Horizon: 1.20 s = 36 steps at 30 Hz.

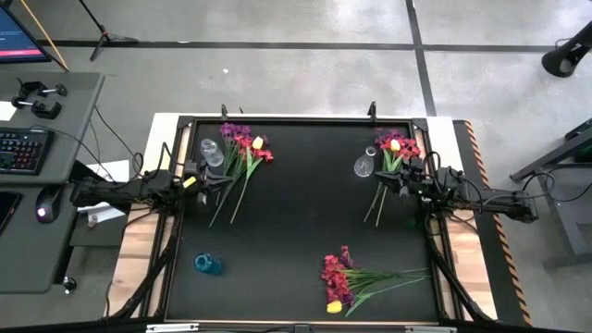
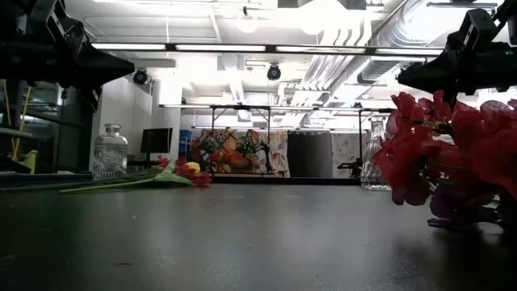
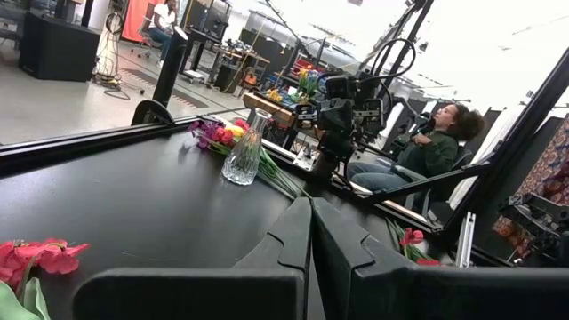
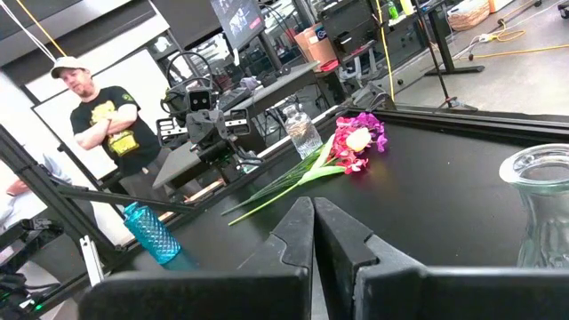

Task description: Sort flowers into vase by color

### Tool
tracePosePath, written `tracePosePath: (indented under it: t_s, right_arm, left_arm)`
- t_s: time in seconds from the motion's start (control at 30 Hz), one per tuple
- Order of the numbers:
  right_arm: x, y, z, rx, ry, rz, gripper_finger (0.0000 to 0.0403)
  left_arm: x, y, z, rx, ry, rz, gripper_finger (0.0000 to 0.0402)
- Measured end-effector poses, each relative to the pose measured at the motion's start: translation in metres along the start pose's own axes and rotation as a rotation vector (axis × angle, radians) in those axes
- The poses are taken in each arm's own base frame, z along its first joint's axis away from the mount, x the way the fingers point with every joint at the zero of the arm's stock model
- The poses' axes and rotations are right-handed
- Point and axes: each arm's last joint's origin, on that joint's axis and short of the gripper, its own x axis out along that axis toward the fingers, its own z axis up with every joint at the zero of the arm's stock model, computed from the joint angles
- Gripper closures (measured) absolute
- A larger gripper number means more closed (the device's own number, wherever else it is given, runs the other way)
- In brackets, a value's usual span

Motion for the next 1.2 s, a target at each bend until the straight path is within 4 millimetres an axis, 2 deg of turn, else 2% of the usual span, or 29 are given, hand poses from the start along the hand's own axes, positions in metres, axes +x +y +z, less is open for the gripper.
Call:
tracePosePath:
  t_s: [0.57,0.63,0.77,0.83,0.97,1.03,1.2]
  right_arm:
    - [0.0,0.0,0.0,0.0,0.0,0.0,0.04]
    - [0.0,0.0,0.0,0.0,0.0,0.0,0.04]
    - [0.0,0.0,0.0,0.0,0.0,0.0,0.04]
    - [0.0,0.0,0.0,0.0,-0.001,0.0,0.04]
    - [0.0,0.0,0.0,0.0,-0.001,0.0,0.04]
    - [0.0,0.0,0.0,0.0,0.0,0.0,0.04]
    - [0.0,0.0,0.0,0.0,0.0,0.0,0.04]
  left_arm:
    - [0.0,0.0,0.0,-0.006,0.0,0.0,0.0402]
    - [0.0,-0.001,0.002,-0.095,-0.02,-0.01,0.0402]
    - [-0.001,-0.004,0.011,-0.39,-0.098,-0.065,0.0402]
    - [-0.001,-0.005,0.017,-0.466,-0.174,-0.066,0.0402]
    - [-0.003,0.0,0.027,-0.54,-0.359,0.083,0.0402]
    - [-0.003,0.001,0.034,-0.565,-0.395,0.13,0.0402]
    - [0.014,0.0,0.048,-0.513,-0.215,0.223,0.0402]
